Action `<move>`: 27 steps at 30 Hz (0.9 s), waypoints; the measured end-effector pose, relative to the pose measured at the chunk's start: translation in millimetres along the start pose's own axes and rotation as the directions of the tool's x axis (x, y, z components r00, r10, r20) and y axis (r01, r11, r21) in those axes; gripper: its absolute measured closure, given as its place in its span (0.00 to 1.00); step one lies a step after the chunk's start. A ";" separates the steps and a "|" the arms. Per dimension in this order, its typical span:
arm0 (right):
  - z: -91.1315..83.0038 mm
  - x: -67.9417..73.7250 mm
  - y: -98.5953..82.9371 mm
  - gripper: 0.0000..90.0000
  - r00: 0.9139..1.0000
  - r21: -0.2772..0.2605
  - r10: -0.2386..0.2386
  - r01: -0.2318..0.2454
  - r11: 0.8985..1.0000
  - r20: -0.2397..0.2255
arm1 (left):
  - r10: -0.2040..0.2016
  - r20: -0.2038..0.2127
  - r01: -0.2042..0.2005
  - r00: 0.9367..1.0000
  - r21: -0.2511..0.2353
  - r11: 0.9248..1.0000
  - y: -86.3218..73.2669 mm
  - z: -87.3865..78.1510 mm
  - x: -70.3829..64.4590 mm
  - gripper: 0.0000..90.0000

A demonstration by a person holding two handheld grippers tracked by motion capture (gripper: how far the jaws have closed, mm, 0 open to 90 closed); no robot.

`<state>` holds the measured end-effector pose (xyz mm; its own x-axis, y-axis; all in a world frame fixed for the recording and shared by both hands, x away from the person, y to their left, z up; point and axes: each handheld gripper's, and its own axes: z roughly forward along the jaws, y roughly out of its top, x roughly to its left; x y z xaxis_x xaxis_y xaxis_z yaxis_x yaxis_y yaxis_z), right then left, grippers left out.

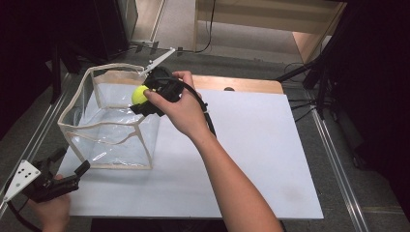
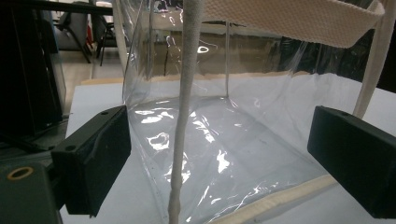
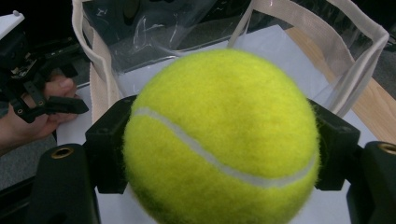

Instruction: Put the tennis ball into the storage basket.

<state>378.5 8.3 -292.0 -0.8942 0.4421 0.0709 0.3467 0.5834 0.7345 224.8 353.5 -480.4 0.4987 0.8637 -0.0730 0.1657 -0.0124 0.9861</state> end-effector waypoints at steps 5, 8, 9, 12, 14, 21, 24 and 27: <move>3.5 2.0 3.5 0.25 1.000 0.001 -0.002 0.002 1.000 -0.002 | 0.002 0.003 -0.002 1.000 -0.001 1.000 0.1 0.2 0.1 0.07; 6.8 2.8 4.9 0.25 1.000 0.005 -0.006 0.006 1.000 -0.006 | 0.003 0.002 -0.003 1.000 0.000 1.000 0.2 0.1 0.0 0.07; 7.9 2.9 5.6 0.25 1.000 0.005 -0.010 0.010 1.000 -0.006 | 0.002 0.002 -0.002 1.000 -0.001 1.000 0.1 0.2 -0.1 0.07; 11.6 4.2 7.2 0.25 1.000 0.011 -0.011 0.011 1.000 -0.009 | 0.001 0.003 -0.001 1.000 0.000 1.000 0.2 0.3 -0.3 0.07; 14.6 4.9 8.2 0.25 1.000 0.013 -0.013 0.013 1.000 -0.010 | 0.001 0.003 -0.001 1.000 0.000 1.000 0.2 0.3 -0.4 0.07; 24.0 5.7 9.9 0.25 1.000 0.026 -0.014 0.015 1.000 -0.012 | 0.003 0.004 -0.003 1.000 -0.001 1.000 0.1 0.3 0.0 0.07; 27.3 5.1 10.2 0.25 1.000 0.034 -0.014 0.015 0.999 -0.011 | 0.001 0.004 -0.001 1.000 -0.002 1.000 0.1 0.4 0.0 0.07; 30.6 4.8 10.0 0.25 1.000 0.040 -0.020 0.020 0.999 -0.004 | 0.002 0.003 -0.002 1.000 0.000 1.000 0.1 0.5 -0.1 0.07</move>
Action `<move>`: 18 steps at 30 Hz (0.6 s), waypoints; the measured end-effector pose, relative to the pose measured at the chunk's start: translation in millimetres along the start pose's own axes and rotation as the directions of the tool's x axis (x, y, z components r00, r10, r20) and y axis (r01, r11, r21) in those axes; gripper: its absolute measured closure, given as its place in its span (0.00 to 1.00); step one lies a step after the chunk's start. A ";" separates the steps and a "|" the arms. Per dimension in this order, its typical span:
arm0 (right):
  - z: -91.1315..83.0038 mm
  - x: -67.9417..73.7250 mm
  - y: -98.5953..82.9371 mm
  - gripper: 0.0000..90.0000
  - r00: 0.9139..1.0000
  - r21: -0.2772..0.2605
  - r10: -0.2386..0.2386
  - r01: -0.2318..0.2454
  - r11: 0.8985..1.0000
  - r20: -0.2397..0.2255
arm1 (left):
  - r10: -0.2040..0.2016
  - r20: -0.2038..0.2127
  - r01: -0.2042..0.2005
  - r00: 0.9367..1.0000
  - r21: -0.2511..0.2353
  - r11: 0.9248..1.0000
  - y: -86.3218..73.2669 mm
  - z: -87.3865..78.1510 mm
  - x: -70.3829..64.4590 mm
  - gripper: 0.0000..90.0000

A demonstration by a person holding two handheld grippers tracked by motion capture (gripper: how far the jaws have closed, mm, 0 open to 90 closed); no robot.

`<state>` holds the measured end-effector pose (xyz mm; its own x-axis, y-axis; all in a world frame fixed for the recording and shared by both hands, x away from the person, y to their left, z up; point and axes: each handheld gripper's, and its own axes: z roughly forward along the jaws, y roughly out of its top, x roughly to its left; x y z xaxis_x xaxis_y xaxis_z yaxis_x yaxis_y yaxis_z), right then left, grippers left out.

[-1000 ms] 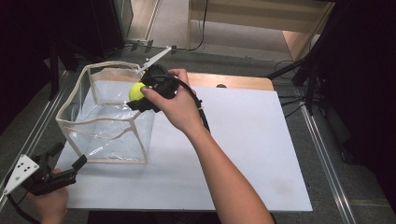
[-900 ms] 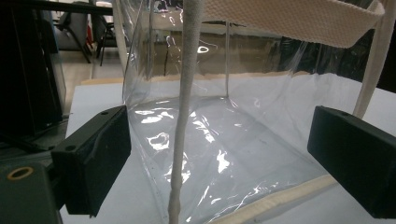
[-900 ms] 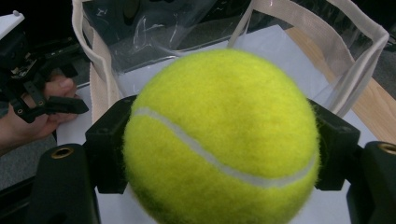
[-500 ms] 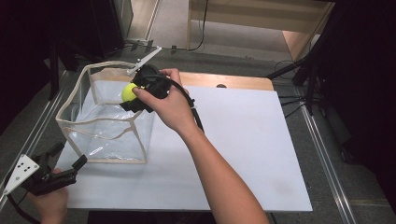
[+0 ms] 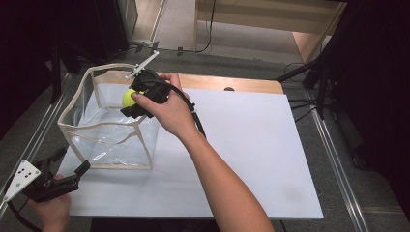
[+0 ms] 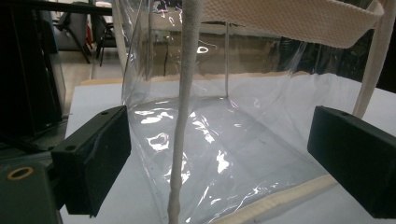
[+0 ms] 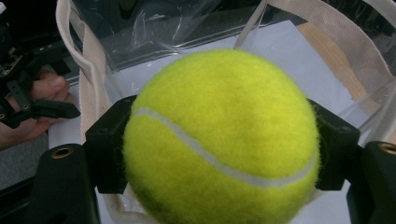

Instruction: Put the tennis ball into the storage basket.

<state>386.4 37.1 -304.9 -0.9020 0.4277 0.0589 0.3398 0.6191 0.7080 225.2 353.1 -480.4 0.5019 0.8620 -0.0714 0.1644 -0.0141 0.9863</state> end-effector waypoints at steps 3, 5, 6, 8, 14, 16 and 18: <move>2.5 0.7 -0.2 0.25 1.000 0.011 0.000 0.000 1.000 0.007 | 0.000 0.000 0.000 1.000 0.001 1.000 0.0 0.2 -0.3 0.07; 4.1 0.4 -0.5 0.25 1.000 0.017 -0.003 0.003 1.000 0.006 | -0.001 -0.001 0.001 1.000 0.001 1.000 0.0 0.0 -0.4 0.07; 5.1 0.2 -0.9 0.25 1.000 0.020 -0.004 0.004 1.000 0.009 | -0.001 -0.001 0.001 1.000 0.001 1.000 0.0 -0.1 -0.4 0.07; 7.0 -0.3 -1.4 0.25 1.000 0.027 -0.004 0.004 1.000 0.011 | -0.002 0.000 0.002 1.000 0.000 1.000 0.0 0.1 -0.3 0.07; 9.8 -0.9 -2.1 0.25 1.000 0.037 -0.009 0.009 0.999 0.005 | -0.002 -0.001 0.002 1.000 0.000 1.000 0.0 0.3 -0.6 0.07; 10.2 -0.8 -2.4 0.25 1.000 0.039 -0.014 0.014 0.999 -0.001 | -0.001 0.000 0.001 1.000 0.001 1.000 0.0 0.2 -0.3 0.07; 10.3 -0.1 -2.7 0.25 1.000 0.046 -0.011 0.012 0.999 -0.004 | -0.002 0.000 0.002 1.000 0.000 1.000 0.0 0.1 -0.3 0.07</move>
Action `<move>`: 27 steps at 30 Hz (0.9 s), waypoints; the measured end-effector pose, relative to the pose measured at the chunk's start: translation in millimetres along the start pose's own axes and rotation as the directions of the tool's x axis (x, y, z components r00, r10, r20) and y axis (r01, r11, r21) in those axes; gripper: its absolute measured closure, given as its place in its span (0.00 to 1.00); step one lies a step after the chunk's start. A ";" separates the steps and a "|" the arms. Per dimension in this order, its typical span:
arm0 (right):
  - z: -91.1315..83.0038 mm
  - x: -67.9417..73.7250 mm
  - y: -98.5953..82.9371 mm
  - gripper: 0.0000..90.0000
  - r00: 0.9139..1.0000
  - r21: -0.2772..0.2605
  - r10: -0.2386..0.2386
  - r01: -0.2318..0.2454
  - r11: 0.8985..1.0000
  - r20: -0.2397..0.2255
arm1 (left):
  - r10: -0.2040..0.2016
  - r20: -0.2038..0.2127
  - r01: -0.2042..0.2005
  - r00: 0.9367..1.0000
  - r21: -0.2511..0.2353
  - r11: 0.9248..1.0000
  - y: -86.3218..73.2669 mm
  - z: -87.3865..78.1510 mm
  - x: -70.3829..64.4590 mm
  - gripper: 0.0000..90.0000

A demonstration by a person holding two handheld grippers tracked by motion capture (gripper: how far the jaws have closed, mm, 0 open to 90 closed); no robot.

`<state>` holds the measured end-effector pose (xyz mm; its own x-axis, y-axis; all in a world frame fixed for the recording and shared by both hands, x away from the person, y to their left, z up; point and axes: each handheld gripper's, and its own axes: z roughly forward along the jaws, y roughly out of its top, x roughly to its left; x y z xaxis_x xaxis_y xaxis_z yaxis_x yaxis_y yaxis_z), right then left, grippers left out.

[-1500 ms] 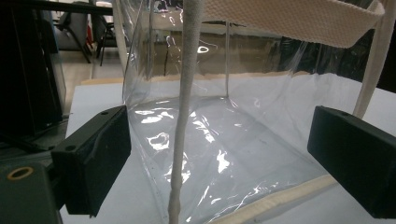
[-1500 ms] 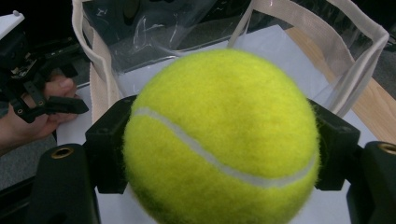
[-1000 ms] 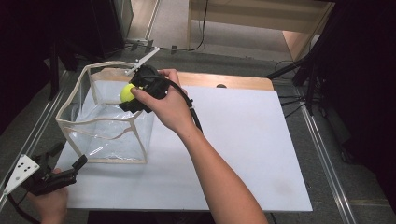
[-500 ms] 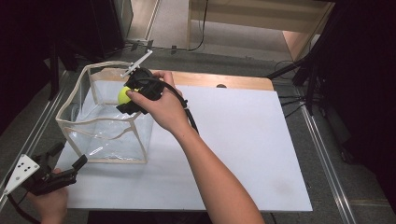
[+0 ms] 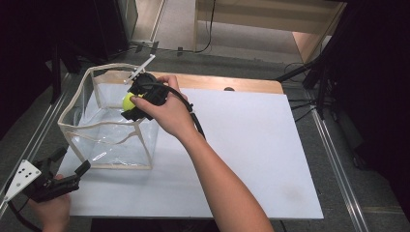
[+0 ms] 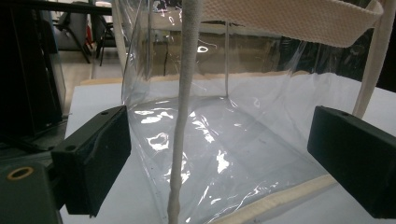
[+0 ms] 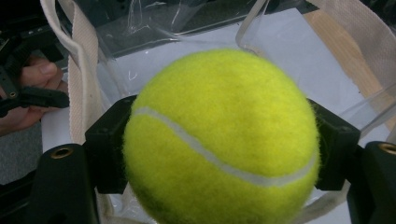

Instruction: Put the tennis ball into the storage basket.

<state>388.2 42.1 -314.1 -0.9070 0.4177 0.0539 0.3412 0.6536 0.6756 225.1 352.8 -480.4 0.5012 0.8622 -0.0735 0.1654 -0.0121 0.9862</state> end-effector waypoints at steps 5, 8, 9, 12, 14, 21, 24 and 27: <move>-0.4 2.6 -1.5 0.24 1.000 0.015 -0.014 0.014 1.000 -0.004 | 0.001 0.000 -0.001 1.000 0.000 1.000 0.0 0.1 -0.1 0.07; -4.2 3.4 -2.4 0.18 1.000 -0.003 -0.016 0.016 1.000 -0.008 | -0.004 -0.001 0.004 1.000 -0.001 1.000 -0.1 0.4 -0.8 0.07; -6.5 3.5 -2.6 0.17 1.000 -0.008 -0.016 0.016 1.000 -0.012 | -0.003 -0.001 0.003 1.000 -0.001 1.000 -0.1 0.3 -0.7 0.07; -11.6 3.7 -4.2 0.12 1.000 -0.027 -0.019 0.019 0.999 -0.012 | -0.002 -0.001 0.002 1.000 0.000 1.000 0.0 0.2 -0.8 0.07; -15.1 3.5 -6.3 0.11 1.000 -0.040 -0.026 0.025 0.999 -0.013 | -0.001 0.000 0.001 1.000 0.001 1.000 -0.1 0.3 -0.8 0.07; -30.2 5.0 -17.2 0.06 1.000 -0.075 -0.012 0.013 0.997 0.009 | 0.007 0.001 -0.007 1.000 0.008 1.000 0.1 0.3 -0.8 0.07; -35.1 4.6 -22.7 0.01 1.000 -0.086 -0.006 0.006 0.996 0.011 | 0.007 0.002 -0.007 1.000 0.006 1.000 0.0 0.4 -1.0 0.07; -38.1 4.5 -28.0 0.01 1.000 -0.095 0.000 0.001 0.995 0.014 | 0.007 0.000 -0.007 1.000 0.007 1.000 0.0 0.5 -1.1 0.07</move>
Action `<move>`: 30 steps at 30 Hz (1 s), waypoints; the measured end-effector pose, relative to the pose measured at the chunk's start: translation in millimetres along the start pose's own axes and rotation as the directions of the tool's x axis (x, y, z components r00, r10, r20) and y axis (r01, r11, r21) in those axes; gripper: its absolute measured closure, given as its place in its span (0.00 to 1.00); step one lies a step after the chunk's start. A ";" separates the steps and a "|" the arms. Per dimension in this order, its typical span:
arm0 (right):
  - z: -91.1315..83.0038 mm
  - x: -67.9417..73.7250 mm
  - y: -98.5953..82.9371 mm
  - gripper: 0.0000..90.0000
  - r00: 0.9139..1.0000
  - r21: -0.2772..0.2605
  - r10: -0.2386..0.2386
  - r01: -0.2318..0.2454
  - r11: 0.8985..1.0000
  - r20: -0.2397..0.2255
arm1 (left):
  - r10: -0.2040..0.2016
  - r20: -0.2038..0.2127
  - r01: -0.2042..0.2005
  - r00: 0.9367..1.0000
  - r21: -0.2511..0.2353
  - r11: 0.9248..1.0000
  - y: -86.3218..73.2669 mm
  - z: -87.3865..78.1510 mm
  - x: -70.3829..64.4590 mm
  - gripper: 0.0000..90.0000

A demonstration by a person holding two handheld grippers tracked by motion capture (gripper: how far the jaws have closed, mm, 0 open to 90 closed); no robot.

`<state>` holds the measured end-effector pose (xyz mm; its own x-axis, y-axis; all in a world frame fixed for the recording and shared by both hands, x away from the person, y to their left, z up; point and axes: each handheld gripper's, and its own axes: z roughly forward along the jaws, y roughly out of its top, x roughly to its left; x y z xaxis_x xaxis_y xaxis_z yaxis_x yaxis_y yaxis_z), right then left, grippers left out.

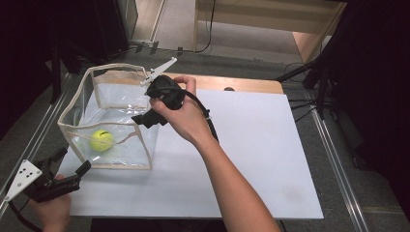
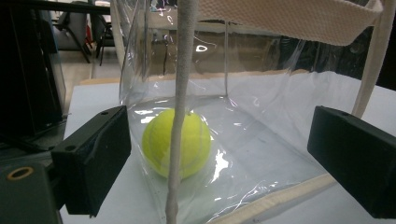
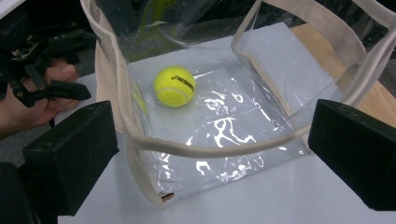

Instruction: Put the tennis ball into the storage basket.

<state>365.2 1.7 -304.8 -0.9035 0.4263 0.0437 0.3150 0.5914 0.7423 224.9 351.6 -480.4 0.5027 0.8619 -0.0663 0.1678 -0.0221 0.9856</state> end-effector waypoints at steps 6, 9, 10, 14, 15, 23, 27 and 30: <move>-3.7 -2.5 -12.9 0.00 1.000 -0.009 0.014 -0.014 1.000 0.012 | -0.001 0.001 0.001 1.000 -0.002 1.000 -0.1 0.0 0.1 0.07; -5.4 -3.5 -18.7 0.00 1.000 -0.014 0.019 -0.019 1.000 0.015 | 0.002 0.001 -0.002 1.000 -0.001 1.000 0.0 0.1 0.1 0.07; -6.0 -3.8 -20.6 0.00 1.000 -0.014 0.022 -0.022 1.000 0.016 | 0.004 0.000 -0.004 1.000 0.000 1.000 0.0 0.1 0.2 0.07; -6.8 -4.2 -27.6 0.00 0.999 -0.022 0.029 -0.029 0.999 0.019 | 0.005 0.001 -0.005 1.000 0.002 1.000 0.1 -0.1 0.2 0.07; -6.5 -4.1 -29.4 0.00 0.999 -0.026 0.028 -0.027 0.999 0.019 | 0.004 0.001 -0.004 1.000 0.001 1.000 0.0 -0.1 0.2 0.07; -0.2 -2.0 -45.4 0.00 0.999 -0.029 0.040 -0.039 0.999 0.032 | -0.001 0.002 0.001 1.000 -0.001 1.000 -0.1 -0.2 0.2 0.07; 3.5 -1.3 -53.0 0.00 0.999 -0.028 0.040 -0.039 0.999 0.035 | -0.003 0.002 0.003 1.000 -0.004 1.000 -0.1 -0.1 0.3 0.07; 4.8 -0.6 -58.2 0.00 0.998 -0.035 0.047 -0.046 0.998 0.047 | -0.001 0.002 0.001 1.000 -0.003 1.000 -0.1 -0.2 0.3 0.07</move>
<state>348.8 -29.7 -351.2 -0.8731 0.4851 0.0476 0.3453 0.5466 0.7628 225.0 351.9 -480.4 0.5042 0.8609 -0.0680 0.1663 -0.0195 0.9859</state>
